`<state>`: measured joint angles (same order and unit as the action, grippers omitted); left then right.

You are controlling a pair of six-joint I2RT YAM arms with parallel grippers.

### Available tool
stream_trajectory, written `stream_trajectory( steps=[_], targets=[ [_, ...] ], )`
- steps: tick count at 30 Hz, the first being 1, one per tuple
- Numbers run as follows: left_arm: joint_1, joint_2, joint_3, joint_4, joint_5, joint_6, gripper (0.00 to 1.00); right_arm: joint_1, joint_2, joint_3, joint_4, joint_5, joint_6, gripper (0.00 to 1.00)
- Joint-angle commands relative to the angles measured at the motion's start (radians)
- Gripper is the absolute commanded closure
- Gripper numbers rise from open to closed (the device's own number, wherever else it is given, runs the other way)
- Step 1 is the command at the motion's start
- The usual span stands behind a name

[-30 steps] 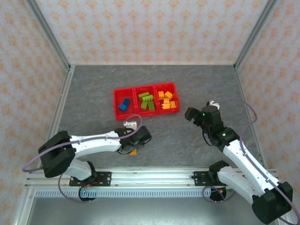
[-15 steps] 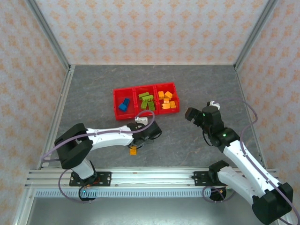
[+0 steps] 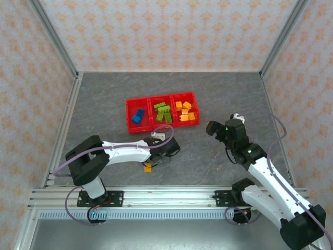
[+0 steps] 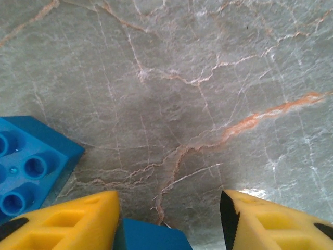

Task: Sort the legos into containers by color
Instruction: Pick up the lego from the middle-left of the table.

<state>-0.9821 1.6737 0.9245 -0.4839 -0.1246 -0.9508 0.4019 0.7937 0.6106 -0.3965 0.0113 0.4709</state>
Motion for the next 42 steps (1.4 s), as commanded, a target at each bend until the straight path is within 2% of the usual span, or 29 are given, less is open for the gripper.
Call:
stream_trajectory(
  steps=[1, 7, 13, 17, 22, 31, 35, 42],
  targets=[
    [-0.004, -0.017, -0.034, 0.018, 0.027, 0.018, 0.39, -0.005, -0.009, -0.01, -0.009, 0.034, -0.002, 0.0],
    [-0.004, -0.005, -0.051, 0.029, 0.045, 0.015, 0.39, -0.005, -0.009, -0.009, -0.008, 0.032, 0.0, 0.0],
    [-0.004, 0.008, -0.037, 0.021, 0.043, 0.013, 0.52, -0.004, -0.009, 0.001, -0.013, 0.035, -0.002, 0.0],
    [-0.004, 0.005, -0.013, -0.015, 0.011, 0.002, 0.55, -0.005, -0.009, 0.003, -0.016, 0.036, -0.006, 0.0],
    [-0.002, 0.006, 0.027, -0.06, -0.016, 0.003, 0.66, -0.005, -0.008, 0.008, -0.018, 0.039, -0.008, 0.0],
    [0.001, -0.066, 0.108, -0.124, -0.087, -0.022, 0.77, -0.004, -0.01, 0.019, -0.013, 0.041, -0.022, 0.0],
    [0.053, -0.099, 0.19, -0.185, -0.12, 0.024, 0.77, -0.005, -0.008, 0.023, -0.009, 0.047, -0.028, 0.0],
    [0.234, -0.119, 0.324, -0.26, -0.153, 0.209, 0.77, -0.004, -0.003, 0.031, -0.023, 0.055, -0.035, 0.0]
  ],
)
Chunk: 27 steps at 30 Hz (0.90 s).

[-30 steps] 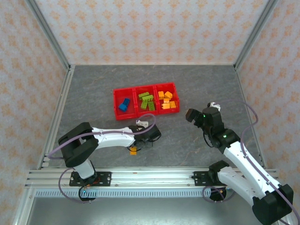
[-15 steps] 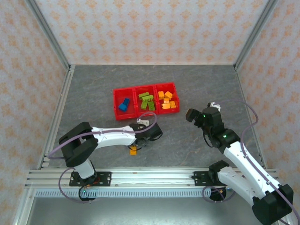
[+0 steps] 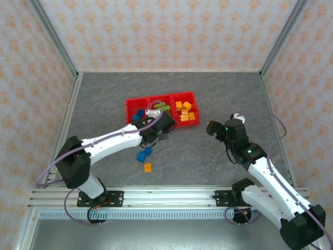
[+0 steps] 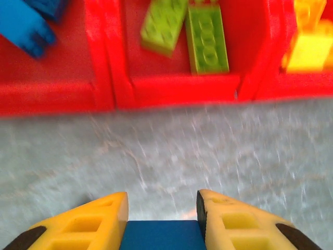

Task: Sort the legos into containers by color
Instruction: Pick up the lego from the middle-left of the table, then place the lego in the container.

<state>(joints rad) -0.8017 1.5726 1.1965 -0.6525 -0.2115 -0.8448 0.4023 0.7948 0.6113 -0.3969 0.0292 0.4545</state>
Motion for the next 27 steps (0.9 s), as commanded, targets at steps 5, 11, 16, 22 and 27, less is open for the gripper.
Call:
stream_trajectory(
  steps=[5, 11, 16, 22, 27],
  targets=[
    [0.203, 0.0, 0.102, -0.069, -0.044, 0.204, 0.76, -0.005, -0.018, 0.021, -0.032, 0.049, -0.017, 0.0],
    [0.309, 0.05, 0.109, -0.003, 0.022, 0.253, 0.76, -0.004, -0.022, 0.025, -0.054, 0.07, -0.022, 0.0],
    [0.362, 0.112, 0.103, 0.055, 0.081, 0.282, 0.62, -0.004, -0.021, 0.027, -0.053, 0.072, -0.023, 0.0],
    [0.375, 0.171, 0.11, 0.115, 0.127, 0.271, 0.57, -0.005, -0.021, 0.029, -0.058, 0.076, -0.023, 0.0],
    [0.386, 0.215, 0.121, 0.132, 0.134, 0.268, 0.57, -0.005, -0.027, 0.03, -0.063, 0.077, -0.026, 0.0]
  ],
)
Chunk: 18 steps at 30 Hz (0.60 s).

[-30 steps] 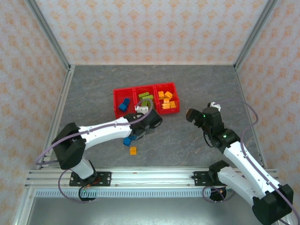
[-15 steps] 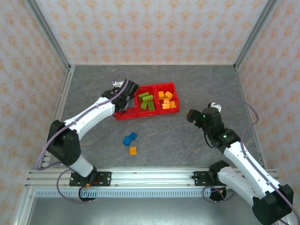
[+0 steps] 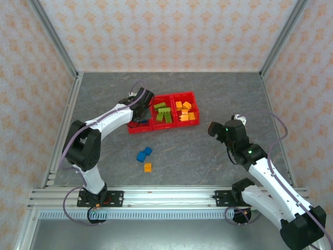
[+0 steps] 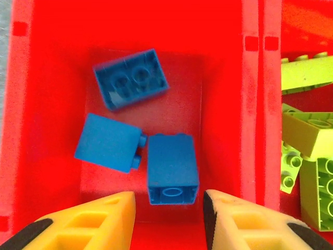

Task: Sort the legos into containers by color
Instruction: Place the lego in the container.

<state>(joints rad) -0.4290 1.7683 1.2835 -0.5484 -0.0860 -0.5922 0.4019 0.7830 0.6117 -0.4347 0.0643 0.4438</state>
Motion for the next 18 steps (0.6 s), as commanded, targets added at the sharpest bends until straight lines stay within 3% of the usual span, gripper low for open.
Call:
stream_trajectory(
  steps=[1, 5, 16, 18],
  targets=[
    [0.016, 0.023, 0.033, 0.034, 0.012, 0.015, 0.57, -0.004, -0.018, 0.03, -0.026, 0.043, -0.014, 0.0],
    [0.018, 0.0, 0.021, 0.058, 0.027, 0.014, 0.52, -0.004, -0.018, 0.03, -0.024, 0.043, -0.015, 0.0],
    [0.018, -0.242, -0.103, 0.064, 0.038, 0.041, 0.15, -0.005, -0.012, 0.021, -0.01, 0.035, -0.013, 0.0],
    [0.018, -0.286, -0.147, 0.061, 0.055, 0.035, 0.02, -0.005, -0.012, 0.019, -0.007, 0.032, -0.012, 0.0]
  ],
)
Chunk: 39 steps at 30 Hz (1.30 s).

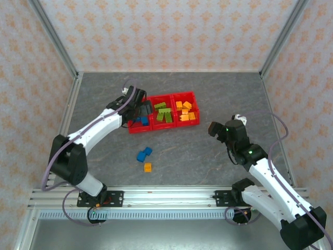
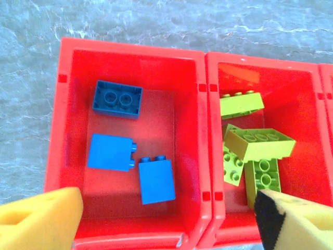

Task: Sort the legos into containers by color
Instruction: Place the lego in the container, then pick up the lego from the middle-left of the table.

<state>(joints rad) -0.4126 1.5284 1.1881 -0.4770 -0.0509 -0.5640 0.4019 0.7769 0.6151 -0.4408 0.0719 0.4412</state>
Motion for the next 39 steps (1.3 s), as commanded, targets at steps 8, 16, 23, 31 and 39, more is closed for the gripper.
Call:
stream_trajectory(
  steps=[8, 16, 23, 31, 39],
  targets=[
    [-0.08, -0.241, -0.3, -0.052, 0.067, -0.016, 0.01, -0.004, 0.0, 0.018, 0.004, 0.016, -0.009, 0.0],
    [-0.222, -0.384, -0.538, -0.072, 0.095, -0.126, 0.01, -0.004, 0.048, 0.026, 0.046, -0.029, 0.015, 0.0],
    [-0.281, -0.344, -0.575, -0.058, 0.134, -0.159, 0.05, -0.004, 0.09, 0.023, 0.088, -0.07, 0.042, 0.0],
    [-0.307, -0.207, -0.562, -0.055, 0.131, -0.151, 0.22, -0.004, 0.073, 0.013, 0.08, -0.063, 0.039, 0.0],
    [-0.309, -0.149, -0.545, -0.018, 0.101, -0.158, 0.4, -0.004, 0.033, -0.015, 0.068, -0.05, 0.043, 0.0]
  ],
)
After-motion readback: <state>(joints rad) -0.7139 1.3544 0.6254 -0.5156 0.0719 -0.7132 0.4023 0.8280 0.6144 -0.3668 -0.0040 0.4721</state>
